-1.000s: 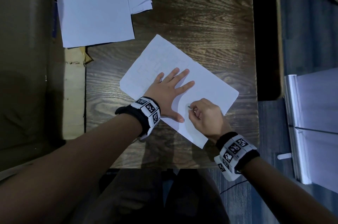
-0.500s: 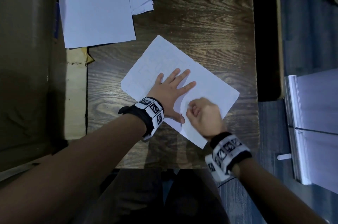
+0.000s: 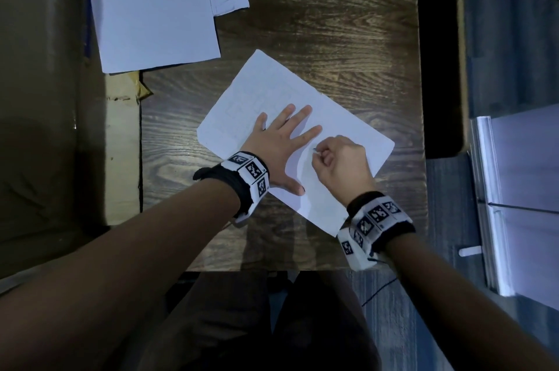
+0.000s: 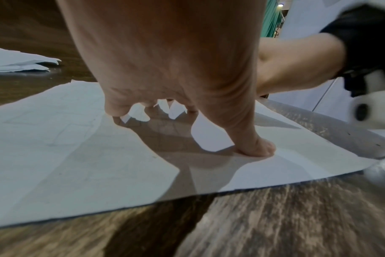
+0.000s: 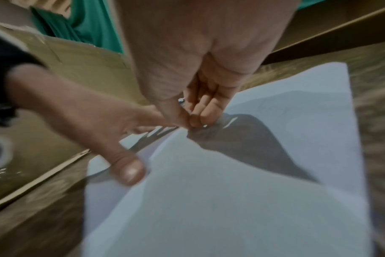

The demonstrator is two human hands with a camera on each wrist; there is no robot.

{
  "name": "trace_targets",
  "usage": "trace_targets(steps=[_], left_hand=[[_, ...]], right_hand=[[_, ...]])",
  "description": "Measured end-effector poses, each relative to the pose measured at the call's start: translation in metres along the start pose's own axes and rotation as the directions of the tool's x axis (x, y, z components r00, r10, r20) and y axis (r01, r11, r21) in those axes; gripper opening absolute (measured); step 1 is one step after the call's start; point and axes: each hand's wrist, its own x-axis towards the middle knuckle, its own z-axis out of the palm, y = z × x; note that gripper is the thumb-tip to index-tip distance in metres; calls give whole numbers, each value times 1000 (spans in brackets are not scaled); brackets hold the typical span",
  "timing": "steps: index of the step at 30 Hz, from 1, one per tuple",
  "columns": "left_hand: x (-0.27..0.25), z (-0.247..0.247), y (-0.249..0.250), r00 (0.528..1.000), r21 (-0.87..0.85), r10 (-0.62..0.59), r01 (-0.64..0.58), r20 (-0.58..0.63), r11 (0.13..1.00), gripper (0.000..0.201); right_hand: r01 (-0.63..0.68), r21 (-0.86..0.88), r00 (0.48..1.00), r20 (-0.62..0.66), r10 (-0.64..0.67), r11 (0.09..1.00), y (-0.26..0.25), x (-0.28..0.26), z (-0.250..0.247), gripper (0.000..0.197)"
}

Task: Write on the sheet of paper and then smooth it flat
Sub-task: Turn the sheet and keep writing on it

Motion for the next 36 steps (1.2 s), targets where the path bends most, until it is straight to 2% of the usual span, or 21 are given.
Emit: trace_targets(steps=[4, 5, 7, 9, 11, 13, 17, 20, 22, 26, 27, 29, 31, 34, 36], left_hand=[[0, 0, 0, 1000, 23, -7, 7, -10, 1000, 132], [0, -1, 0, 1000, 27, -7, 7, -7, 1000, 131], [0, -1, 0, 1000, 23, -9, 9, -2, 1000, 130], [-1, -1, 1, 1000, 27, -15, 15, 1, 1000, 130], [0, -1, 2, 1000, 43, -14, 14, -5, 999, 130], [0, -3, 3, 1000, 49, -7, 7, -4, 999, 126], [0, -3, 3, 1000, 36, -3, 3, 10, 999, 121], [-1, -3, 4, 1000, 39, -2, 1, 6, 999, 122], [0, -4, 3, 1000, 41, -3, 3, 6, 999, 122], [0, -3, 4, 1000, 36, -14, 14, 11, 999, 123], [1, -2, 4, 1000, 37, -15, 15, 8, 999, 124], [1, -2, 5, 1000, 40, -14, 14, 1, 999, 124], [2, -3, 4, 1000, 45, -14, 14, 0, 999, 124], [2, -3, 4, 1000, 47, -18, 18, 8, 999, 124], [2, -2, 5, 1000, 52, -22, 22, 8, 998, 125]], right_hand=[[92, 33, 986, 137, -96, 995, -10, -32, -1, 3], [64, 18, 990, 128, -65, 998, -6, -22, -3, 5], [7, 1, 1000, 26, -7, 1000, 1, -2, -6, 7], [-5, 16, 1000, -1, 5, 1000, 0, -11, -1, 5], [47, 22, 996, 81, -49, 999, -9, -36, 1, 2], [81, 2, 988, 135, -81, 997, -6, -36, -3, 3], [28, -16, 999, -18, -28, 999, 6, -5, -6, 3], [53, 1, 994, 98, -53, 999, -4, -42, -4, 2], [70, -20, 983, 169, -66, 997, -3, -43, -9, 4], [-27, -44, 1000, 3, 28, 999, 6, -7, -8, 4], [-39, -26, 999, 3, 39, 999, 3, -14, -5, 4], [27, -7, 995, 95, -26, 1000, -7, -39, -2, 4], [69, -13, 984, 167, -66, 998, -6, -38, -6, 6], [-20, -63, 1000, 8, 21, 998, 4, -1, -9, 7], [-36, -44, 999, -3, 36, 998, 2, -10, -5, 6]])
